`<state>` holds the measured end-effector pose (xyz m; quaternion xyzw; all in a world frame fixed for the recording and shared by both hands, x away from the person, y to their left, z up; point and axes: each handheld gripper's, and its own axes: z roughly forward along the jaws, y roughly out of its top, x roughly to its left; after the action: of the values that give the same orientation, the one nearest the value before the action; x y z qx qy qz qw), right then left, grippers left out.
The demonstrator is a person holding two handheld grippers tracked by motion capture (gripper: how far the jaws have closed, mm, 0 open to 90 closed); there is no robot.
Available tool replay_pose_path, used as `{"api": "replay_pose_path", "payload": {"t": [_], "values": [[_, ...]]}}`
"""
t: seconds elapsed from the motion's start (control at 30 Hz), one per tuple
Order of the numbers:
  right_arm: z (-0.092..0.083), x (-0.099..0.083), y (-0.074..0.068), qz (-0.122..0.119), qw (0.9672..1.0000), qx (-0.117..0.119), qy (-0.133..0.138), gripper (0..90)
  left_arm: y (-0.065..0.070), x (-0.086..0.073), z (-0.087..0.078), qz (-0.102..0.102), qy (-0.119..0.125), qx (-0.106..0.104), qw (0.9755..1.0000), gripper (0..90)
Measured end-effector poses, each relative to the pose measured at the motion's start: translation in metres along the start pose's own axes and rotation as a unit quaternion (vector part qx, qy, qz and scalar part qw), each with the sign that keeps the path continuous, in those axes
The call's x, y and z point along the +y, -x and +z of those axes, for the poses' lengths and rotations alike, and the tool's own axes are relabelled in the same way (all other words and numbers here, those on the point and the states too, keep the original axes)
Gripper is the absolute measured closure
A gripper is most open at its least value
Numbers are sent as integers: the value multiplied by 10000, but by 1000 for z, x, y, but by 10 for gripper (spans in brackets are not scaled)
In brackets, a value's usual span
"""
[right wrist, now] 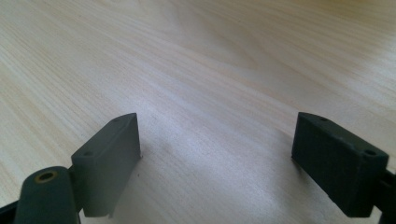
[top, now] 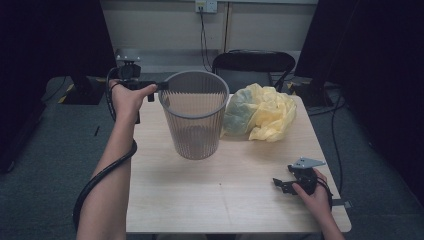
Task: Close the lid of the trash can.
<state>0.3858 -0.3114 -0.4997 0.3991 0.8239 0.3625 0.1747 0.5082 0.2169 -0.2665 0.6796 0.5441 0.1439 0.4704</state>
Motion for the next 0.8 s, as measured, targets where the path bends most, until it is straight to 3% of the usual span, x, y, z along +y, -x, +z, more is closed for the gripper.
{"api": "replay_pose_path", "payload": {"t": [0.13, 0.33, 0.57, 0.8], "values": [[0, 0, 0, 1, 10000, 0, 0, 144, 1, -4, -3, 54, -29, -79, 10000, 159], [0, 0, 0, 1, 10000, -1, 3, 144, 3, -5, -7, -52, -46, -132, 9999, 160], [0, 0, 0, -1, 10000, 0, 3, 144, 9, -9, -12, 35, -142, -264, 9995, 160], [0, 0, 0, 1, 10000, 1, 2, 144, 13, -16, -16, 174, -206, -220, 9994, 160]]}}
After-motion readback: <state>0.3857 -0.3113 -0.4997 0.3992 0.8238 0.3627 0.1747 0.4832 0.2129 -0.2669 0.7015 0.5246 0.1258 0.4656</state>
